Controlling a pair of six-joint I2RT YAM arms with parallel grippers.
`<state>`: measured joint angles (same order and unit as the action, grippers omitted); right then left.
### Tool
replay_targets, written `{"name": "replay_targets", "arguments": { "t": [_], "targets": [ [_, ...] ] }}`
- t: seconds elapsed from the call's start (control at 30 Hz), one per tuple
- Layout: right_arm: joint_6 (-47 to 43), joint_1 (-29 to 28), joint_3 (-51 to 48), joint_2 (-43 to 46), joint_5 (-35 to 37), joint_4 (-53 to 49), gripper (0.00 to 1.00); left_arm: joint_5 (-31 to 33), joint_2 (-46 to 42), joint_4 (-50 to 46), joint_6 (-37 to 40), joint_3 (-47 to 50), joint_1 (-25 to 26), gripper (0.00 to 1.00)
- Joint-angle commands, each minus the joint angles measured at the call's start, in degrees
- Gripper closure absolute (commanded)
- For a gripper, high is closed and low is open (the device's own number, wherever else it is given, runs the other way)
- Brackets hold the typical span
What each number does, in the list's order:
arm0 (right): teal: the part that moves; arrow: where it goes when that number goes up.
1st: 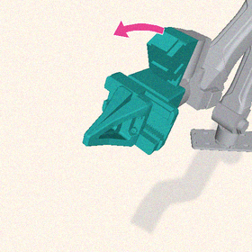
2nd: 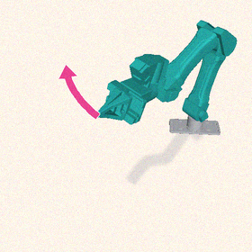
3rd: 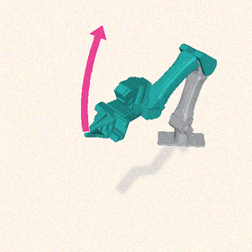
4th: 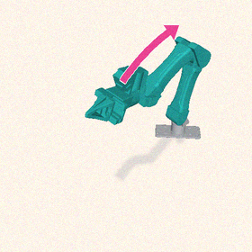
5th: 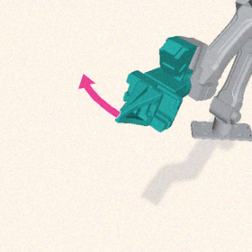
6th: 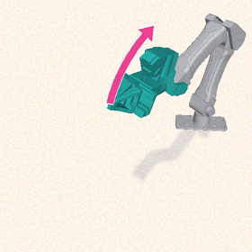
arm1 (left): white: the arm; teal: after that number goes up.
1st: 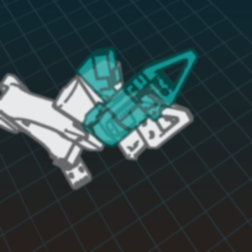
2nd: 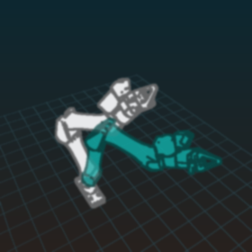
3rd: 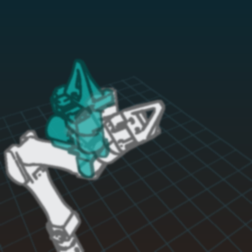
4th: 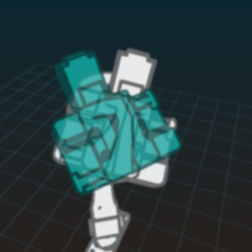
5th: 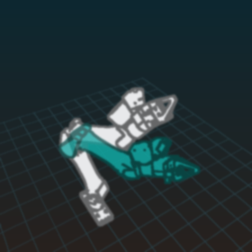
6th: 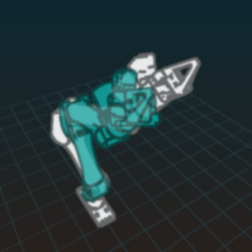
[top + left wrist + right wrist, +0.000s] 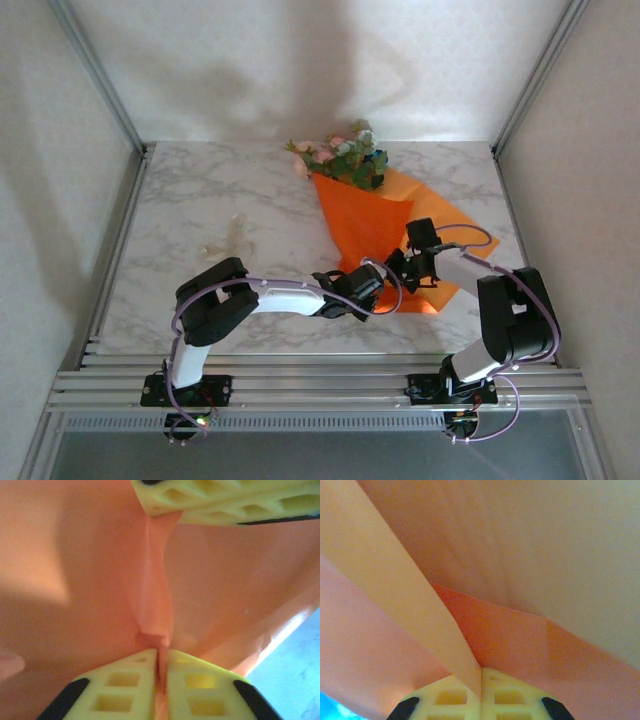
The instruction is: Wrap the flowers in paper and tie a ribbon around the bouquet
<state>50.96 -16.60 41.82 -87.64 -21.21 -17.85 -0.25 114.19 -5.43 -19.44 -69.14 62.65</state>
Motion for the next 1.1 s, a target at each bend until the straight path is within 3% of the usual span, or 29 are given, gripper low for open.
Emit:
{"name": "replay_targets", "arguments": {
  "t": [0.0, 0.17, 0.23, 0.4, 0.5, 0.67, 0.97, 1.07],
  "targets": [
    [-4.00, -0.13, 0.20, -1.64, 3.35, -5.94, 1.00, 1.86, -3.14, -6.22, -2.58, -0.64, 0.14, 0.69],
    [-4.52, 0.16, -0.34, -2.28, 3.46, -5.19, 1.00, 4.44, -11.16, -9.65, -8.94, 0.48, -1.95, 0.53],
    [-4.67, 0.32, -0.38, -2.19, 3.87, -5.44, 1.00, 3.91, -14.87, -9.74, -11.77, 3.14, -4.31, 0.51],
    [-6.08, 1.03, -0.05, -2.28, 3.83, -6.05, 1.00, -7.81, -20.58, -1.61, -17.71, 13.65, -14.13, 0.53],
    [-6.57, 1.13, 0.27, -2.45, 3.15, -5.88, 1.00, -14.72, -19.45, 3.31, -18.68, 15.66, -18.08, 0.54],
    [-6.75, 1.13, 0.27, -2.80, 2.84, -5.78, 1.00, -19.65, -14.93, 6.00, -17.38, 12.54, -19.36, 0.52],
    [-7.10, 1.11, 0.62, -3.28, 1.29, -5.03, 1.00, -20.80, -10.36, 14.66, -22.97, 10.15, -26.27, 0.49],
    [-7.38, 1.13, 1.15, -3.42, 0.91, -5.18, 1.00, -21.94, -8.05, 13.05, -23.22, 5.98, -26.79, 0.48]
  ]
}}
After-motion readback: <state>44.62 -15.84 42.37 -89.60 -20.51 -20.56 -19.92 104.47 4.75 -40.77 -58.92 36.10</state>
